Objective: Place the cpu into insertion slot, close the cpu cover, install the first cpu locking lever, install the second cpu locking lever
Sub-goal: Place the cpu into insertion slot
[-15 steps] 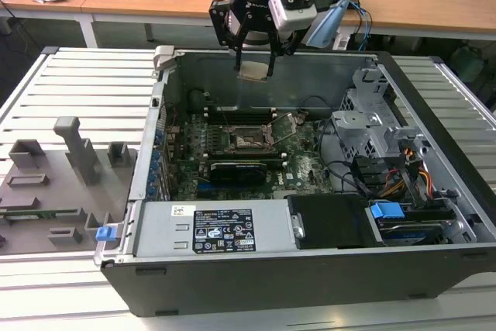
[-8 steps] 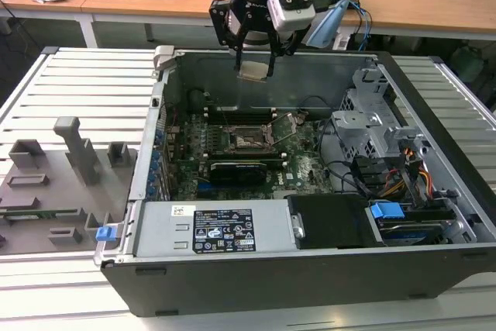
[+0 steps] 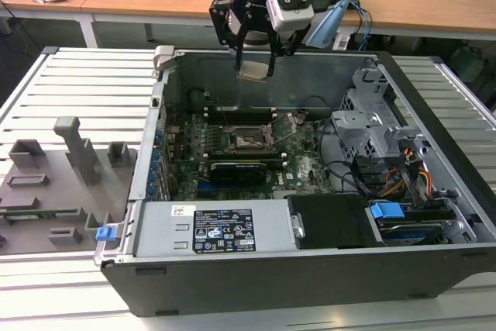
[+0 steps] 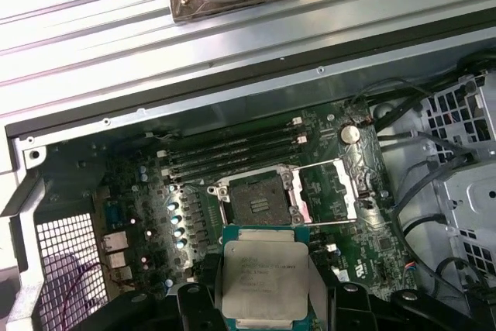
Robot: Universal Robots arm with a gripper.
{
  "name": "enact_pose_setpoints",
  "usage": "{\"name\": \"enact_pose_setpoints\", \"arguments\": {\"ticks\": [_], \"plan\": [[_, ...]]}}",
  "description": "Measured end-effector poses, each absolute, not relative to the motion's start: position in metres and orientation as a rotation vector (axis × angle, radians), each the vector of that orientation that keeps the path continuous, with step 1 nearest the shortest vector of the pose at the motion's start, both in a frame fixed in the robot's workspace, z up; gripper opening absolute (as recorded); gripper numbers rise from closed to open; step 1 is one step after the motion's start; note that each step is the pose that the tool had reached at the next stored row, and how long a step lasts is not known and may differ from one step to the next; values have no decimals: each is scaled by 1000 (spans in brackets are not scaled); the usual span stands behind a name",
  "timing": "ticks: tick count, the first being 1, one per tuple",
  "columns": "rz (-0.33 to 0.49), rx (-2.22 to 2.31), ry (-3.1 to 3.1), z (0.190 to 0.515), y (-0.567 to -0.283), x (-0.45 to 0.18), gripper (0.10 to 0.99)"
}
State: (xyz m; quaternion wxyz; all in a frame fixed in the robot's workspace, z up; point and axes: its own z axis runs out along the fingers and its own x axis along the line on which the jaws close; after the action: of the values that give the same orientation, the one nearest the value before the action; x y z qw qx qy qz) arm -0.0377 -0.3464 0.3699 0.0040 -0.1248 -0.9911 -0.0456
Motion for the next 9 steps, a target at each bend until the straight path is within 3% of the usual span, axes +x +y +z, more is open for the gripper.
{"name": "enact_pose_setpoints", "arguments": {"ticks": [9], "plan": [[-143, -430, -3102, 370, -346, -38, 537]]}}
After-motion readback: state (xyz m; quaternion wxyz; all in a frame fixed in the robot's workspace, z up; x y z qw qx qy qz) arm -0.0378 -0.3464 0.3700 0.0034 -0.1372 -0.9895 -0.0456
